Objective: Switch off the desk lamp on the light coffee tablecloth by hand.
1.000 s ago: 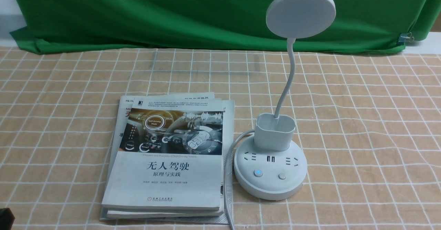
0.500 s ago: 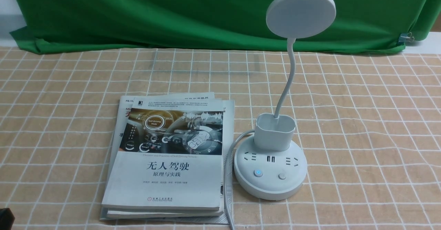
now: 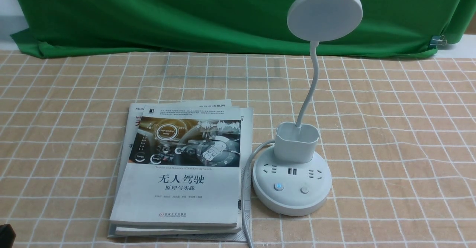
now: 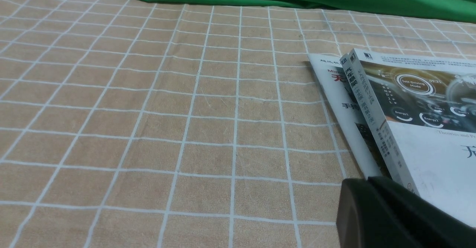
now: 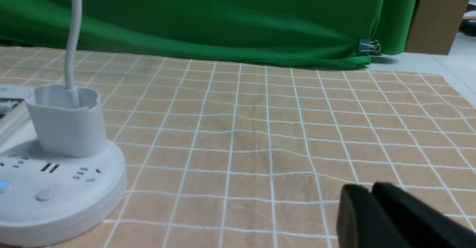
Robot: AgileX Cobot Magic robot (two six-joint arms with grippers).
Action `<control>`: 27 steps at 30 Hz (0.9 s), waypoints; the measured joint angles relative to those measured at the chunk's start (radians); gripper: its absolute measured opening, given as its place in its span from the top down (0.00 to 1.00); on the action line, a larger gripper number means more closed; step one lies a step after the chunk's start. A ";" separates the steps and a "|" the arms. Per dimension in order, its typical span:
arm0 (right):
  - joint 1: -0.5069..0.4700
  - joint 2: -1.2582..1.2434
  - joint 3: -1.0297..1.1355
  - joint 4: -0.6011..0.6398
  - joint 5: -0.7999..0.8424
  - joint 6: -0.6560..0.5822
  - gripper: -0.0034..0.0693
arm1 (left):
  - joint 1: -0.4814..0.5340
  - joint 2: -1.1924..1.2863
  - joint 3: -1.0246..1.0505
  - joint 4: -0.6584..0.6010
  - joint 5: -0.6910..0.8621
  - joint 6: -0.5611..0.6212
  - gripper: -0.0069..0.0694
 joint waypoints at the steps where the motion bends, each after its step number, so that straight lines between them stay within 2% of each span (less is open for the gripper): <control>1: 0.000 0.000 0.000 0.000 0.000 0.000 0.86 | 0.000 0.000 0.000 0.000 0.000 0.000 0.90; 27: 0.000 0.000 0.000 -0.006 0.000 0.016 0.75 | 0.000 0.000 0.000 0.000 0.000 0.000 0.90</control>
